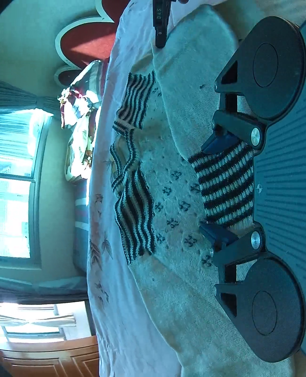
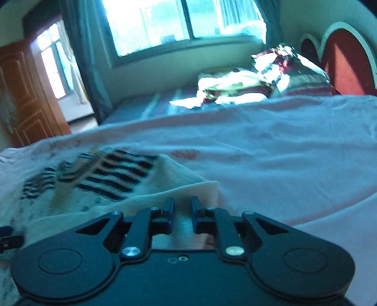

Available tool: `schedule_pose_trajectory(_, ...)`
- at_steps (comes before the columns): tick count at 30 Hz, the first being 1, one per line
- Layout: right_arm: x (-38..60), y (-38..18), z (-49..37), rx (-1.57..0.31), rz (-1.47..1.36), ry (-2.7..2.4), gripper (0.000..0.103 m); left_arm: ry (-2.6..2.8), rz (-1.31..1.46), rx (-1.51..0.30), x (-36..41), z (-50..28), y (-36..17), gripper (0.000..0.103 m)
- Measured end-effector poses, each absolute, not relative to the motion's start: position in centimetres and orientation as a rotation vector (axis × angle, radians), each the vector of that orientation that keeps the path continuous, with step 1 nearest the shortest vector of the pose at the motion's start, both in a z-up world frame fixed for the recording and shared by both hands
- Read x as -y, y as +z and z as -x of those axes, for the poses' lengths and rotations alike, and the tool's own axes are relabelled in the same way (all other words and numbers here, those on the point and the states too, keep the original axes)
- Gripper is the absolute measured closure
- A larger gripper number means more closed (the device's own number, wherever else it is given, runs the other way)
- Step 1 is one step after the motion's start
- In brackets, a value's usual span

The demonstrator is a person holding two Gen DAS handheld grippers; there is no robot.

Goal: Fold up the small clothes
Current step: 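Lay the sleeve on the sweater body and open the right gripper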

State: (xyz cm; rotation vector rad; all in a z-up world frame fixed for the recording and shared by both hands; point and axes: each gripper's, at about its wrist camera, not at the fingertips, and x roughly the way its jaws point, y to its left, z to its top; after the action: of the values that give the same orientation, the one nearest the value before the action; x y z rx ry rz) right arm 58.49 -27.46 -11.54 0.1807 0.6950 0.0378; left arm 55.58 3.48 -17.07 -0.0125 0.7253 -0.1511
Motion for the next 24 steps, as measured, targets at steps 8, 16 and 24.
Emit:
schedule_pose_trajectory(8,28.0,-10.0,-56.4,-0.671,-0.208,0.061,0.085,-0.128,0.002,-0.731,-3.0,-55.2,-16.7,0.034)
schedule_pose_trajectory(16,26.1,-11.8,-49.5,-0.693,-0.110,0.089,0.084,-0.120,-0.032,-0.713,-1.9,-53.7,-17.3,0.024)
schedule_pose_trajectory(24,27.7,-8.1,-46.0,-0.619,-0.191,0.028,0.072,0.001,0.179,-0.681,-8.8,-48.3,-14.4,0.023)
